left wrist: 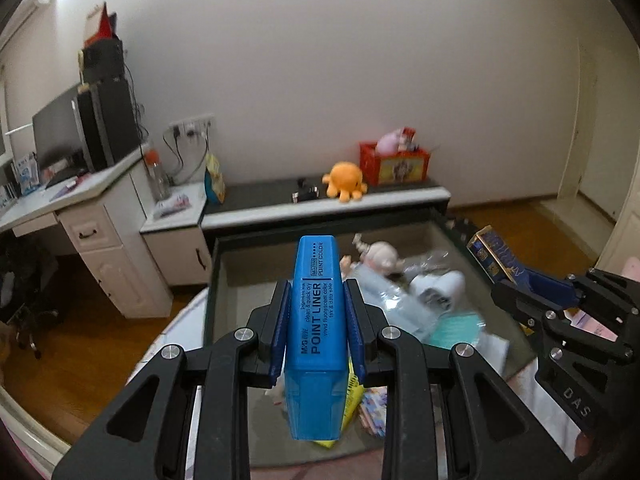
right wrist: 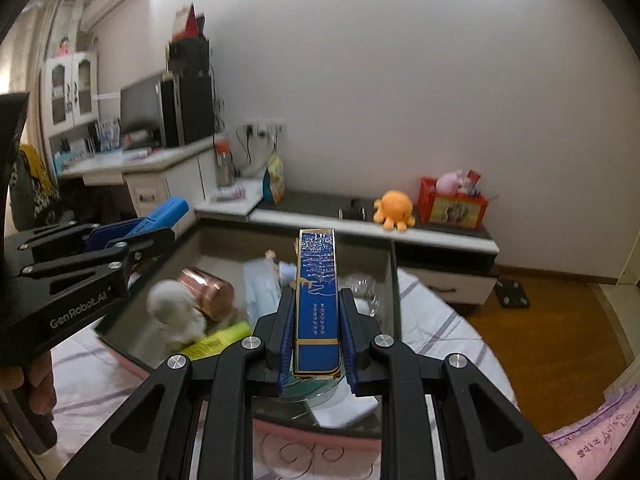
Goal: Organize rigid objects
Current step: 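Carry the highlighter and blue-and-gold case into the pink box and open both tools, then withdraw both open tools from the pink box and move toward the block figure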
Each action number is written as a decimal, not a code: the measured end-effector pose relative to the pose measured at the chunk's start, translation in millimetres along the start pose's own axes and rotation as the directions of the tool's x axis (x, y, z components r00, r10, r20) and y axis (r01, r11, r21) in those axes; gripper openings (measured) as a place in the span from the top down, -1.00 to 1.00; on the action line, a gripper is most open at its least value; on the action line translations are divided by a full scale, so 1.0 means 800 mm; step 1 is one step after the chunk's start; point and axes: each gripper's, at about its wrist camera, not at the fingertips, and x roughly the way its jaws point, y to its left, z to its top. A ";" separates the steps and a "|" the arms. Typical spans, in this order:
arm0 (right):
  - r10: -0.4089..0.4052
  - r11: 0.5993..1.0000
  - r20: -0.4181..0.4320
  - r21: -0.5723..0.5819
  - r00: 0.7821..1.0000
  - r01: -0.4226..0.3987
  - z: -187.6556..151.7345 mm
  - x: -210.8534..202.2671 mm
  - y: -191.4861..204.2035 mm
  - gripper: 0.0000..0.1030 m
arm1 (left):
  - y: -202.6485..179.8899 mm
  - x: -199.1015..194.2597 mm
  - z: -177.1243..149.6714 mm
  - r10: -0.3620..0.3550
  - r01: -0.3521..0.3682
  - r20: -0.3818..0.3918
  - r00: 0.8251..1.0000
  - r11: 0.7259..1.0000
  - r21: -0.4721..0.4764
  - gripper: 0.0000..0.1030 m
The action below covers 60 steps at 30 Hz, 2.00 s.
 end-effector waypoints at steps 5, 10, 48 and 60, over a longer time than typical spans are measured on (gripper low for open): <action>-0.005 1.000 -0.063 -0.014 0.998 0.004 -0.007 0.033 -0.002 0.59 | -0.005 0.036 -0.007 0.001 0.000 -0.053 0.999 1.000 0.009 0.49; -0.005 1.000 -0.091 -0.023 0.996 0.003 0.002 0.058 -0.002 0.59 | -0.007 0.053 0.002 0.009 -0.008 -0.057 0.998 1.000 0.026 0.47; -0.038 0.997 0.254 0.082 0.966 0.018 -0.052 -0.246 0.025 -1.00 | -0.028 -0.288 -0.088 0.101 -0.087 0.295 0.950 0.994 -0.058 -1.00; -0.053 0.994 0.299 0.106 0.953 0.022 -0.104 -0.325 0.040 -1.00 | -0.064 -0.370 -0.138 0.132 -0.131 0.364 0.922 0.991 -0.028 -1.00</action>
